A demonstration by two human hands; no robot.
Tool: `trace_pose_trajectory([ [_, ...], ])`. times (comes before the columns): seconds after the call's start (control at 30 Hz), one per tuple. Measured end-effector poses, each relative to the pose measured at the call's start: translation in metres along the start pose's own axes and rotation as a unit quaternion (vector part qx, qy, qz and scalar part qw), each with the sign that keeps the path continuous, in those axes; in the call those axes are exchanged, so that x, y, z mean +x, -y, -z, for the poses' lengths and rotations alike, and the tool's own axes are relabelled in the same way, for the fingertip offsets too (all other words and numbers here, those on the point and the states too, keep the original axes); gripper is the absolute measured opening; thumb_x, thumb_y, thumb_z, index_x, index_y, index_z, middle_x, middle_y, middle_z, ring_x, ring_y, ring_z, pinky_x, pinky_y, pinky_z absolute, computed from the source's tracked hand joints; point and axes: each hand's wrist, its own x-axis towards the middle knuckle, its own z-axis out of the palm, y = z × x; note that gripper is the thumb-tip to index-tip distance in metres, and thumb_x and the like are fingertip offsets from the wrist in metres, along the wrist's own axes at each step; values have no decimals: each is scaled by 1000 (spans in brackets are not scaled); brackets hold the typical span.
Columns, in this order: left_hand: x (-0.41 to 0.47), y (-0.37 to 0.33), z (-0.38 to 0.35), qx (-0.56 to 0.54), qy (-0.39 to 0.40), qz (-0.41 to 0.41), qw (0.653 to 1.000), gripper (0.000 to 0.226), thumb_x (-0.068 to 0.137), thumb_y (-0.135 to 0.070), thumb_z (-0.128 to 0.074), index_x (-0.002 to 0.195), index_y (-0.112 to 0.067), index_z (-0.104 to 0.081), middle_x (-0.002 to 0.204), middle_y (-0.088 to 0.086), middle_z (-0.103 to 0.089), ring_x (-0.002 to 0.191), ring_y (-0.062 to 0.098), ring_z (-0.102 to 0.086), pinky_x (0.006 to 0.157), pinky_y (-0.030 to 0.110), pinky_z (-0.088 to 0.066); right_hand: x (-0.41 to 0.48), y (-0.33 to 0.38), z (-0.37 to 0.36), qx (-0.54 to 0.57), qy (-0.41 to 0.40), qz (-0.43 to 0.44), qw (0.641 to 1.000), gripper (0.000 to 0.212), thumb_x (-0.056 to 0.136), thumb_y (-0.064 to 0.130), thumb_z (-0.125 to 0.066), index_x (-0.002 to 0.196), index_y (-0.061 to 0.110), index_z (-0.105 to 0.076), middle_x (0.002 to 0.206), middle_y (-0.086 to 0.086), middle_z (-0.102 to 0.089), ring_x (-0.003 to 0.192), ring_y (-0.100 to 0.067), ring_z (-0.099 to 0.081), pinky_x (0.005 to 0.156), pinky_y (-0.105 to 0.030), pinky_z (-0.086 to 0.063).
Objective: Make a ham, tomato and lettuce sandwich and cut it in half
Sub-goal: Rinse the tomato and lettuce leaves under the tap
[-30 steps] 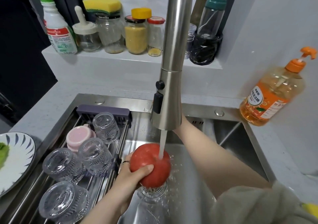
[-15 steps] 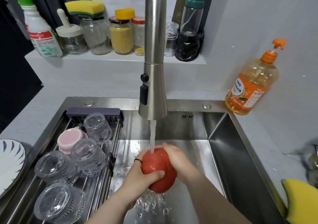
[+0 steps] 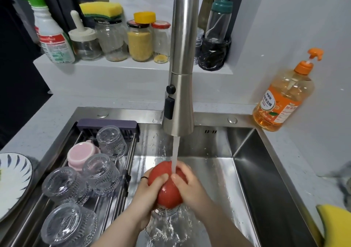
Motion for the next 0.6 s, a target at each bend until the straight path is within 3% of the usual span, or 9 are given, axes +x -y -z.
trace_pose_trajectory([
  [0.07, 0, 1, 0, 42, 11, -13, 999, 33, 81, -18, -63, 111, -24, -49, 105, 9, -60, 93, 30, -61, 77, 45, -54, 3, 6, 4, 13, -22, -7, 1000, 22, 93, 21, -47, 93, 43, -52, 113, 9, -56, 95, -4, -55, 79, -17, -49],
  [0.17, 0, -1, -3, 40, 7, -15, 999, 29, 82, -18, -62, 106, -28, -50, 103, 6, -59, 91, 28, -61, 63, 37, -55, 6, 10, 6, 47, -26, -25, 998, 19, 92, 19, -50, 93, 38, -54, 107, 5, -60, 86, 0, -56, 62, -9, -47],
  [0.3, -1, -3, -1, 8, 1, 15, 1000, 21, 82, -21, -60, 101, -24, -51, 99, 8, -61, 84, 27, -63, 51, 31, -53, 0, 4, 8, 30, 17, -28, 999, 29, 89, 20, -54, 108, 42, -49, 121, 3, -52, 102, -10, -55, 72, -12, -47],
  [0.43, -6, 2, -4, 39, -7, 4, 999, 30, 81, -18, -62, 107, -27, -50, 103, 8, -59, 91, 29, -61, 60, 36, -54, 4, 3, 2, 37, -82, -80, 993, 17, 88, 21, -54, 104, 27, -57, 113, -1, -60, 86, -4, -56, 65, -13, -45],
  [0.53, -5, -2, -5, 52, -25, -23, 998, 35, 82, -16, -61, 111, -28, -46, 101, 3, -57, 91, 26, -60, 71, 40, -55, 0, 1, -1, 150, -49, -123, 980, 29, 83, 32, -62, 110, 26, -54, 106, 4, -60, 88, -10, -61, 65, -23, -54],
  [0.6, -4, -6, -7, 91, -35, -62, 993, 34, 84, -18, -60, 112, -29, -46, 99, -5, -56, 91, 19, -58, 77, 34, -51, -3, -2, -3, 193, -39, -129, 972, 29, 82, 33, -62, 109, 27, -54, 111, -1, -61, 94, -17, -63, 70, -30, -57],
])
